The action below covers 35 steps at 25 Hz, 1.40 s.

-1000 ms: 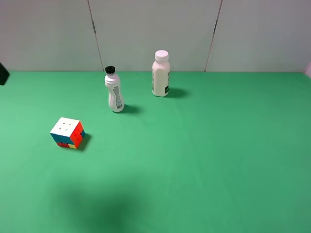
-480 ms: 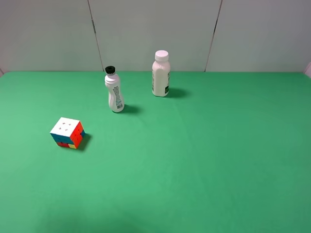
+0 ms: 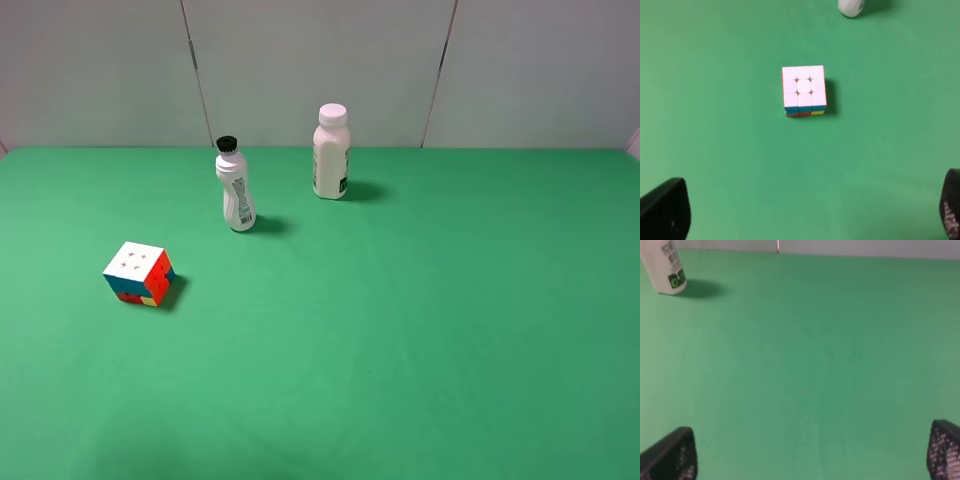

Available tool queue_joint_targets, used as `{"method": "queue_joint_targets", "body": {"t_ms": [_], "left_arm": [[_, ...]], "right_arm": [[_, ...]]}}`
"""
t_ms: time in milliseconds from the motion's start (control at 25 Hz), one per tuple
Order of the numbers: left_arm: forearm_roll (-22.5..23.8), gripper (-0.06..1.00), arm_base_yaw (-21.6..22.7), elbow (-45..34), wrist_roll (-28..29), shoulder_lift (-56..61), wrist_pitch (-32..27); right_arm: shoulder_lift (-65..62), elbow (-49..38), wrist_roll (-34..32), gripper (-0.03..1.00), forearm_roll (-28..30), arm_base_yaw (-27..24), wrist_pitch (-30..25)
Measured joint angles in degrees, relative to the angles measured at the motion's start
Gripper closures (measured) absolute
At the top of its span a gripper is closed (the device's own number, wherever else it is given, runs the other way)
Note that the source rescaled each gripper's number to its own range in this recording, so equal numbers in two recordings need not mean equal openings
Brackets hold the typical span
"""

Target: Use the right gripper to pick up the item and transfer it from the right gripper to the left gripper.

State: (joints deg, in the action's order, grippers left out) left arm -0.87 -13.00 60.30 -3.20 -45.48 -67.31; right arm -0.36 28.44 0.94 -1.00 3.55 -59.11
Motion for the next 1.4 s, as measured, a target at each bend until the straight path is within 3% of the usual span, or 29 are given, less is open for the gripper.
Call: {"method": "queue_joint_targets", "body": {"t_ms": [360, 920, 1400], "left_arm": [[-0.1, -0.06, 0.8, -3.2, -1.7, 4.1, -0.1], [-0.1, -0.06, 11.8, -17.7, -1.9, 25.1, 0.2], [-0.1, -0.06, 12.2, -30.5, -1.9, 41.7, 6.2]], "right_arm": [[0.0, 0.0, 0.0, -0.03, 0.0, 0.0, 0.0], [0.0, 0.0, 0.0, -0.03, 0.0, 0.0, 0.0], [0.0, 0.0, 0.0, -0.03, 0.0, 0.0, 0.0]]}}
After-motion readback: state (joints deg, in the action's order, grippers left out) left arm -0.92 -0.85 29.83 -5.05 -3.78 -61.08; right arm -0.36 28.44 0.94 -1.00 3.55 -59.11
